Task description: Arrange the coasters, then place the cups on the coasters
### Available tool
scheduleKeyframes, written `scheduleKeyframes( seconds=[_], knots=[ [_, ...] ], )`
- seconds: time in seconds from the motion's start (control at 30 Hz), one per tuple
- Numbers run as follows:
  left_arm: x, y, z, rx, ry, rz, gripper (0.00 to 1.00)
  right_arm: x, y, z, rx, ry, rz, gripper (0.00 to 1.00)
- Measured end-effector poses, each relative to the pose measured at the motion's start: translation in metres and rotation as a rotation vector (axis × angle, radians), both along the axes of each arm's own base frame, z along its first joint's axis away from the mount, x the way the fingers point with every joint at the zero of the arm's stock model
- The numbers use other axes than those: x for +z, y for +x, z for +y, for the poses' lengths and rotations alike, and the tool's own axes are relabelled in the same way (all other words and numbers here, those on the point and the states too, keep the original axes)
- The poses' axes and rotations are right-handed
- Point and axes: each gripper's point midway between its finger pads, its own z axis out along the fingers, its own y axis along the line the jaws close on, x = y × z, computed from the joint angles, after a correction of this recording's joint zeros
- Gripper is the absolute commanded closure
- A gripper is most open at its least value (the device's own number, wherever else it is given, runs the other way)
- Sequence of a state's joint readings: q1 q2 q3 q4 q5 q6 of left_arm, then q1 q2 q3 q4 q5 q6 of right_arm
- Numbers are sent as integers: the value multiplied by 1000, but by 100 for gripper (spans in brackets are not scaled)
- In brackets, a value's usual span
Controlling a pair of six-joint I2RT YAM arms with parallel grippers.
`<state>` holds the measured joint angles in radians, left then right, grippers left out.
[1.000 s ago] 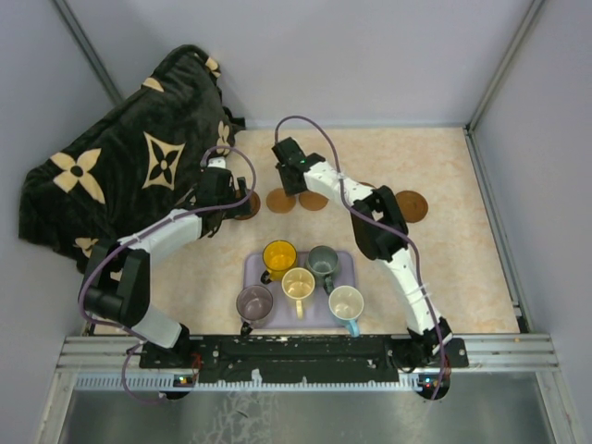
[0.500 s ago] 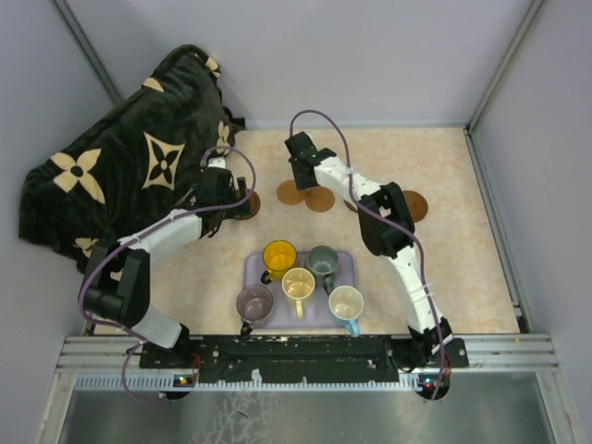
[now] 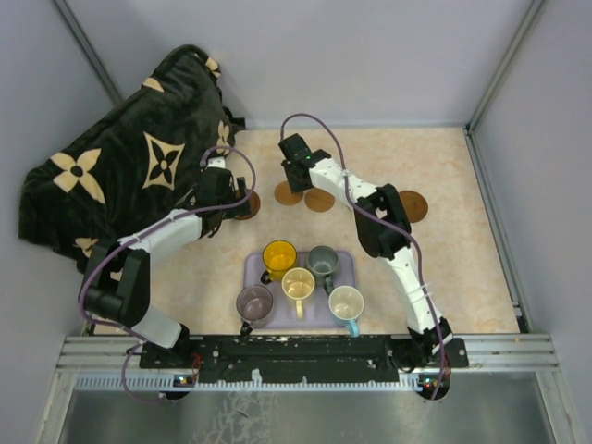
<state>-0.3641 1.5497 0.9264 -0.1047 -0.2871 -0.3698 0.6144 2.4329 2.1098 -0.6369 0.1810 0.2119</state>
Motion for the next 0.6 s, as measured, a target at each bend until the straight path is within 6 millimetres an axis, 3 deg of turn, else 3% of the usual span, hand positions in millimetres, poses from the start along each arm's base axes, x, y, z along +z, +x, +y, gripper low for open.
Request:
scheduleKeyframes(
  seconds=[0.2,0.6],
  knots=[
    [0,0,1,6,4,-2,0,-1,-6,9,32,13,13,71],
    [0,1,3,15,3,-2,0,-3,-10,8,39,35,-16,71]
  ],
)
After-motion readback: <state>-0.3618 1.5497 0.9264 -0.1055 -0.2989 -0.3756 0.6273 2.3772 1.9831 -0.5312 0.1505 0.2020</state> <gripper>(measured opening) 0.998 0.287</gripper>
